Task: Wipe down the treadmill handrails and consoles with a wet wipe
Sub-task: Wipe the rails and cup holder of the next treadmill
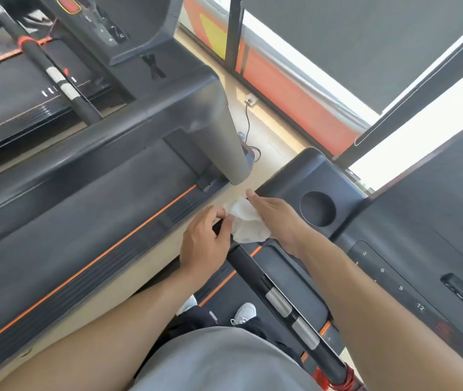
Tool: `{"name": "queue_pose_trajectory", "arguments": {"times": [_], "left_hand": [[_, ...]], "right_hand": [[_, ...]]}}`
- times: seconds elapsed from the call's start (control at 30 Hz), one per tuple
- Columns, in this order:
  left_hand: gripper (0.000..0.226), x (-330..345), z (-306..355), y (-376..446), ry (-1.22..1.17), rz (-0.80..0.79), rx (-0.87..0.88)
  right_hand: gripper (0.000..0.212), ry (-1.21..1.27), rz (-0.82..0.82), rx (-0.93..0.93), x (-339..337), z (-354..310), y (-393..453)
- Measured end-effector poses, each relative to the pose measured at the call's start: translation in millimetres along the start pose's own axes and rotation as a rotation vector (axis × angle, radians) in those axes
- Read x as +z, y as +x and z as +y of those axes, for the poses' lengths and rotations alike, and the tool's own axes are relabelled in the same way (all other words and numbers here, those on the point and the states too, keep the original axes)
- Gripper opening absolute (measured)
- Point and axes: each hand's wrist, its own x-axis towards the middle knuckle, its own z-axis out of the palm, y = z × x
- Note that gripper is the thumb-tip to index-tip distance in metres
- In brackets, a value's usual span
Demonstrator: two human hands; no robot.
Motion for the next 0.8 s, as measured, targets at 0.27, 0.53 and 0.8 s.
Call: {"name": "queue_pose_trajectory", "arguments": {"times": [0.27,0.53,0.8], "left_hand": [[0.018,4,2,5,0.092,-0.051,-0.119],[0.014,2,9,9,0.188,-0.11,-0.123],[0.03,0,14,11,0.16,-0.138,-0.184]], "right_hand": [[0.045,-0.143,0.09,-0.127,-12,19,-3],[0.018,-0.506,0.695,-0.705,6,32,-6],[0.037,-1.15,0.443,-0.706,-42,46,55]]}}
